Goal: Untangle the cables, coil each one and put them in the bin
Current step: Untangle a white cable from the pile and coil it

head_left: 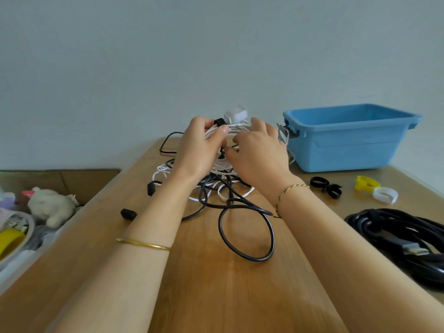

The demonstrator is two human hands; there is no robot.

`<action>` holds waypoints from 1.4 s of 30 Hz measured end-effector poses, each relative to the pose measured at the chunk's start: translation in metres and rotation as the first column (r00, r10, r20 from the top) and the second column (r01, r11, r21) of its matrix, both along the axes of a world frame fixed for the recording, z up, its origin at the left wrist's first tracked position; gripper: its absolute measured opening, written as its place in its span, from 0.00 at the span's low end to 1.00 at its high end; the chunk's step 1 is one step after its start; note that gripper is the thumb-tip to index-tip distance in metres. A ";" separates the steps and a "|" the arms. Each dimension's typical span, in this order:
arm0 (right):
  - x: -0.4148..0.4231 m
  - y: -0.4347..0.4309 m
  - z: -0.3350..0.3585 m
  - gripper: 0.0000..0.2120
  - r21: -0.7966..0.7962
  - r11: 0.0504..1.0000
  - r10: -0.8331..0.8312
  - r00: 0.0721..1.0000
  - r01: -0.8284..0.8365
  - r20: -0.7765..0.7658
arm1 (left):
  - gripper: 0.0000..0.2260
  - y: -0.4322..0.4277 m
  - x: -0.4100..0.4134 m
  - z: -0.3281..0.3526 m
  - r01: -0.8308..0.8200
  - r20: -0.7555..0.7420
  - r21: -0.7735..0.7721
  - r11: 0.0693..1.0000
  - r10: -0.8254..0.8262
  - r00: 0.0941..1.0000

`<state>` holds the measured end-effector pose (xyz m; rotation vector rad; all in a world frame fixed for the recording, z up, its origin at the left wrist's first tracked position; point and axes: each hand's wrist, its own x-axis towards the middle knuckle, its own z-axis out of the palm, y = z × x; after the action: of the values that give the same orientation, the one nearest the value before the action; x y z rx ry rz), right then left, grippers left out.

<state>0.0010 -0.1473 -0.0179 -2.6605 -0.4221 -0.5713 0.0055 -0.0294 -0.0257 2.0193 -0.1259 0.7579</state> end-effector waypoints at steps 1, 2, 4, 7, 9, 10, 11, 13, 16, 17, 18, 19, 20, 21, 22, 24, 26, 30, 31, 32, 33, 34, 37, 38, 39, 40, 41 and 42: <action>0.001 0.001 -0.001 0.18 0.008 1.000 -0.005 1.000 0.005 -0.017 | 0.09 -0.001 0.000 0.000 -0.002 0.005 0.003 1.000 0.002 1.000; 0.002 0.001 -0.003 0.19 0.017 1.000 -0.007 0.999 0.007 -0.035 | 0.09 -0.001 0.000 0.000 -0.006 0.007 0.008 1.000 0.006 1.000; 0.004 0.001 -0.005 0.19 0.030 1.000 -0.005 0.998 0.007 -0.057 | 0.08 -0.002 0.000 -0.001 -0.014 0.004 0.013 1.000 0.014 1.000; 0.006 0.000 -0.009 0.20 0.041 0.999 -0.010 0.996 0.014 -0.084 | 0.07 -0.005 0.001 -0.002 -0.013 0.001 0.003 1.000 0.013 1.000; 0.007 0.000 -0.010 0.19 0.086 0.996 -0.003 0.993 0.014 -0.120 | 0.07 -0.007 0.001 -0.003 -0.014 -0.003 0.005 1.000 0.015 1.000; 0.007 0.000 -0.010 0.18 0.121 0.993 0.005 0.991 0.012 -0.136 | 0.07 -0.007 0.001 -0.003 -0.013 -0.005 0.007 1.000 0.013 1.000; 0.006 0.001 -0.011 0.17 0.162 0.987 0.014 0.989 0.010 -0.146 | 0.07 -0.007 0.001 -0.003 -0.010 -0.006 0.007 1.000 0.010 1.000; 0.006 0.002 -0.011 0.15 0.248 0.969 0.030 0.986 0.012 -0.164 | 0.08 -0.008 0.000 -0.002 -0.007 -0.005 0.007 1.000 0.007 1.000; 0.006 0.004 -0.014 0.13 0.354 0.935 0.046 0.979 0.028 -0.200 | 0.08 -0.012 -0.001 -0.002 -0.002 -0.011 0.019 1.000 0.002 1.000; 0.006 0.004 -0.015 0.13 0.379 0.925 0.039 0.978 0.042 -0.203 | 0.08 -0.013 -0.001 -0.003 -0.001 -0.013 0.024 1.000 0.001 1.000; 0.006 0.005 -0.015 0.13 0.403 0.913 0.026 0.979 0.058 -0.200 | 0.08 -0.015 -0.001 -0.003 0.002 -0.013 0.029 1.000 -0.001 1.000; 0.006 0.005 -0.016 0.12 0.427 0.901 0.015 0.981 0.071 -0.195 | 0.08 -0.016 -0.001 -0.003 0.004 -0.011 0.037 0.999 -0.004 1.000; 0.007 0.005 -0.016 0.12 0.448 0.891 0.011 0.982 0.077 -0.189 | 0.08 -0.017 -0.002 -0.002 0.005 -0.008 0.050 0.999 -0.004 1.000; 0.007 0.005 -0.017 0.11 0.467 0.881 0.015 0.982 0.076 -0.187 | 0.08 -0.017 -0.003 -0.001 0.001 -0.003 0.072 0.997 -0.001 1.000; 0.007 0.005 -0.017 0.09 0.490 0.869 0.024 0.982 0.072 -0.187 | 0.08 -0.017 -0.004 0.000 -0.004 0.001 0.093 0.996 0.004 1.000; 0.007 0.007 -0.017 0.10 0.531 0.845 0.039 0.985 0.058 -0.171 | 0.09 -0.015 -0.005 0.001 -0.005 0.002 0.112 0.994 0.005 1.000; 0.007 0.009 -0.018 0.09 0.520 0.853 0.032 0.990 0.046 -0.140 | 0.09 -0.014 -0.005 0.002 -0.001 -0.001 0.109 0.994 0.001 1.000; 0.008 0.007 -0.018 0.12 0.449 0.893 0.041 0.989 0.029 -0.145 | 0.09 -0.015 -0.006 0.003 -0.013 -0.001 0.119 0.993 0.013 1.000; 0.008 0.007 -0.018 0.12 0.472 0.881 0.068 0.984 0.017 -0.162 | 0.08 -0.015 -0.007 0.003 -0.015 -0.007 0.116 0.993 0.016 1.000; 0.008 0.006 -0.017 0.12 0.507 0.862 0.099 0.980 0.003 -0.174 | 0.08 -0.015 -0.007 0.003 -0.018 -0.011 0.112 0.994 0.019 1.000; 0.008 0.007 -0.016 0.12 0.536 0.844 0.123 0.977 -0.009 -0.177 | 0.08 -0.014 -0.007 0.004 -0.022 -0.012 0.108 0.994 0.023 1.000; 0.008 0.007 -0.016 0.12 0.551 0.834 0.132 0.976 -0.016 -0.171 | 0.09 -0.014 -0.007 0.004 -0.024 -0.011 0.104 0.994 0.026 1.000; 0.011 0.008 -0.019 0.10 0.571 0.821 0.106 0.987 -0.017 -0.124 | 0.08 -0.015 -0.006 0.004 -0.017 -0.013 0.076 0.997 0.018 1.000; 0.011 0.007 -0.019 0.10 0.574 0.818 0.090 0.990 -0.012 -0.108 | 0.08 -0.015 -0.006 0.004 -0.013 -0.016 0.068 0.998 0.014 1.000; 0.012 0.007 -0.020 0.10 0.579 0.816 0.083 0.992 -0.010 -0.098 | 0.08 -0.016 -0.006 0.004 -0.012 -0.020 0.064 0.998 0.013 1.000; 0.013 0.007 -0.020 0.10 0.580 0.814 0.087 0.992 -0.016 -0.096 | 0.09 -0.016 -0.006 0.004 -0.013 -0.021 0.062 0.998 0.015 1.000; 0.015 0.007 -0.021 0.10 0.579 0.815 0.105 0.989 -0.026 -0.103 | 0.09 -0.015 -0.006 0.004 -0.017 -0.018 0.063 0.998 0.018 1.000; 0.016 0.008 -0.020 0.10 0.580 0.813 0.136 0.984 -0.044 -0.116 | 0.09 -0.014 -0.006 0.005 -0.022 -0.018 0.072 0.997 0.024 1.000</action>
<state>0.0172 -0.1395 -0.0384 -2.0645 -0.2712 -0.3822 -0.0004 -0.0433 -0.0212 2.0985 -0.1208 0.7582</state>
